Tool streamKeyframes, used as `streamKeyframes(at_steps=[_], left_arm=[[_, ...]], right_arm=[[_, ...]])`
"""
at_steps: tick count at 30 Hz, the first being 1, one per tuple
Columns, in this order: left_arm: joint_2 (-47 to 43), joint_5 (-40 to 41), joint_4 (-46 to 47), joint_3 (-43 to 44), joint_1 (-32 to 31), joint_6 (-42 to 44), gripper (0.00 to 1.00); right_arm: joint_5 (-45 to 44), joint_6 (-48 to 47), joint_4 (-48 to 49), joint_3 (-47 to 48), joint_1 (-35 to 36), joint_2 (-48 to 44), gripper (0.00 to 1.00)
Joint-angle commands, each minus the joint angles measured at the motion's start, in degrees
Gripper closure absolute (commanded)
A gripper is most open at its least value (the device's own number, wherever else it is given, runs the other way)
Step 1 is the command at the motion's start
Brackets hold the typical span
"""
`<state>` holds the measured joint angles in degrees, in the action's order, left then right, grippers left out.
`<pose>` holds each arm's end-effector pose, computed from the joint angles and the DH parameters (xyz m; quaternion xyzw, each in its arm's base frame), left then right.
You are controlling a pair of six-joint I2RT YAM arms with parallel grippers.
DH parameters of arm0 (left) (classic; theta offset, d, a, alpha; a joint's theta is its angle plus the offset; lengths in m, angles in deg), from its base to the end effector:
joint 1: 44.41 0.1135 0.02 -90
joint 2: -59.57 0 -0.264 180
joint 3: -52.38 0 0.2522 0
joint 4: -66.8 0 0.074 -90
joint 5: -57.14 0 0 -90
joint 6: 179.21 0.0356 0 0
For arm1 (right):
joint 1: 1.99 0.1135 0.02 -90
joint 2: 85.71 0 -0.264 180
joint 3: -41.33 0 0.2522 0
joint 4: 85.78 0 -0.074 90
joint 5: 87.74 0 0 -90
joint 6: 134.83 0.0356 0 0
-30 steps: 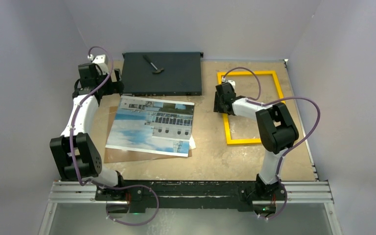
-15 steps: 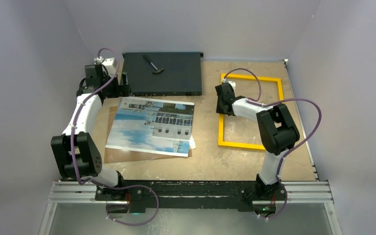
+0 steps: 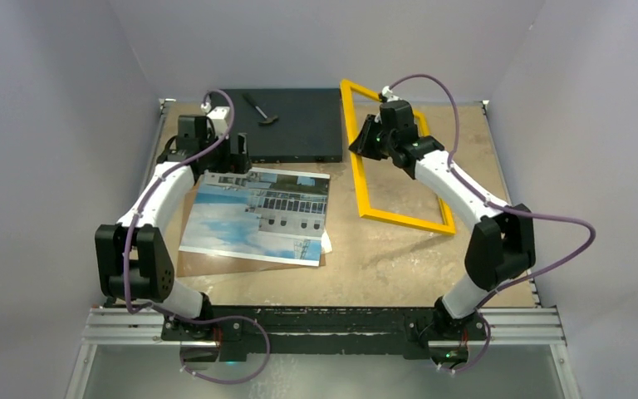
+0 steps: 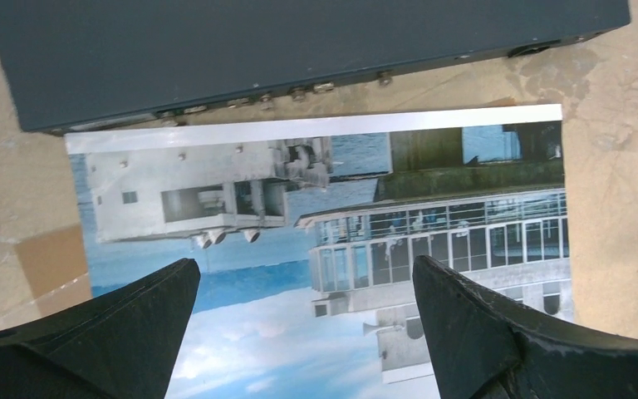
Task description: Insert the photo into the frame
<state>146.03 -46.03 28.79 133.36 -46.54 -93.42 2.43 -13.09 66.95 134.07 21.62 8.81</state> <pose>0.3330 -0.0205 0.2781 0.0287 0.9134 -0.1269 0.3858 0.3561 0.1558 0.3156 0.0603 0.8597 0.2367 0.4485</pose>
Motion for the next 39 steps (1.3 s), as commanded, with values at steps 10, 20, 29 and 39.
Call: streamKeyframes(at_steps=[10,20,29,39], left_arm=[[7.78,1.05,1.9,5.35,-12.48,-5.62,0.01],[9.04,0.47,3.59,7.49,-15.85,-7.44,0.01],[8.01,0.51,2.64,8.96,-16.32,-7.57,0.01],[7.17,0.25,1.86,13.26,-17.71,-8.75,0.01]], right_arm=[[27.5,21.51,19.56,-4.53,-7.81,-11.93,1.0],[34.35,35.05,28.48,-5.34,-10.12,-12.72,1.0],[34.35,44.87,35.63,-13.92,-13.1,-14.98,1.0],[38.09,47.84,36.81,-20.63,-19.72,-15.86,0.93]])
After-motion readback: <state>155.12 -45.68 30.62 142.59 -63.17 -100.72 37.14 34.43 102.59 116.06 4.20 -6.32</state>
